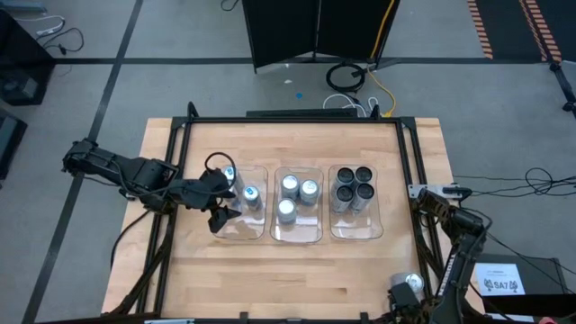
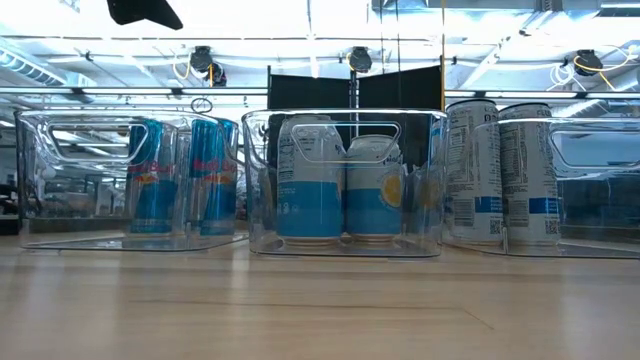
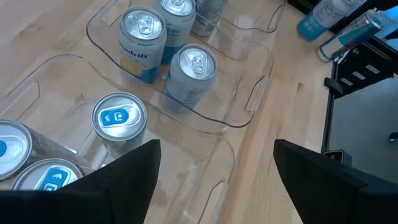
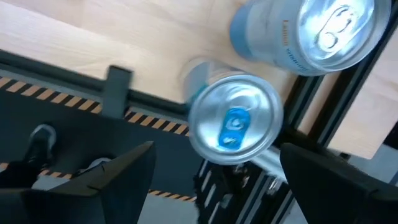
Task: Sort soda cans
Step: Put the blue soda can into the left transparent bin
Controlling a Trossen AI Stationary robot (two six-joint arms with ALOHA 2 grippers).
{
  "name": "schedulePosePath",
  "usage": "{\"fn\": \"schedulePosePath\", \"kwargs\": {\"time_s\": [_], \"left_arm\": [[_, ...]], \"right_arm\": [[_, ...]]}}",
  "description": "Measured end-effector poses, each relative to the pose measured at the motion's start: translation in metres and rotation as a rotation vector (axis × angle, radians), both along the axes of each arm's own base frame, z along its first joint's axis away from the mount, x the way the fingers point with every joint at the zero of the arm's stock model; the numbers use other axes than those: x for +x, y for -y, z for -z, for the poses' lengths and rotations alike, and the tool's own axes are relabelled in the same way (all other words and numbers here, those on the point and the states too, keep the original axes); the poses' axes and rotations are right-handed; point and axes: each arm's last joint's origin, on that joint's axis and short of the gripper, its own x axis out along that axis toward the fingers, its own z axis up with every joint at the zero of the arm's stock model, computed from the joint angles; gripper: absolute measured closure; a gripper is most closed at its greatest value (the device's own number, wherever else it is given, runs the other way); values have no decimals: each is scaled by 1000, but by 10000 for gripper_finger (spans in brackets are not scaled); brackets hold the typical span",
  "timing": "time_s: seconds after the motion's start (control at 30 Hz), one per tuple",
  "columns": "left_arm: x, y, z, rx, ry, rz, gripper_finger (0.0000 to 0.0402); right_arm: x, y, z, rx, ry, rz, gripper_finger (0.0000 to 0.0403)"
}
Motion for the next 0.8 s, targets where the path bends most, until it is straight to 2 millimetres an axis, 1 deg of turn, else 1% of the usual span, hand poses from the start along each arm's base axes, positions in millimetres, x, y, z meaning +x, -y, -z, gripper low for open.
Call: {"fn": "schedulePosePath", "kwargs": {"time_s": [0.17, 0.27, 0.37, 0.43, 0.57, 0.67, 0.8], "left_arm": [[2, 1, -2, -9, 25, -1, 79], [2, 1, -2, -29, 29, -18, 79], [2, 1, -2, -31, 32, -19, 79], [3, 1, -3, -36, 44, -20, 79], [4, 1, -4, -58, 53, -37, 79], [5, 2, -6, -67, 78, -36, 79], [7, 2, -8, -77, 104, -35, 79]], "right_arm": [[-6, -1, 17, -41, -23, -18, 67], [-6, 0, 26, -56, -21, -17, 67], [-4, 1, 35, -84, 30, -33, 67], [-4, 1, 40, -96, 34, -40, 67], [-4, 1, 50, -87, 40, -40, 68], [-3, -1, 56, -66, 49, -40, 80], [-5, -2, 56, -70, 49, -44, 120]]}}
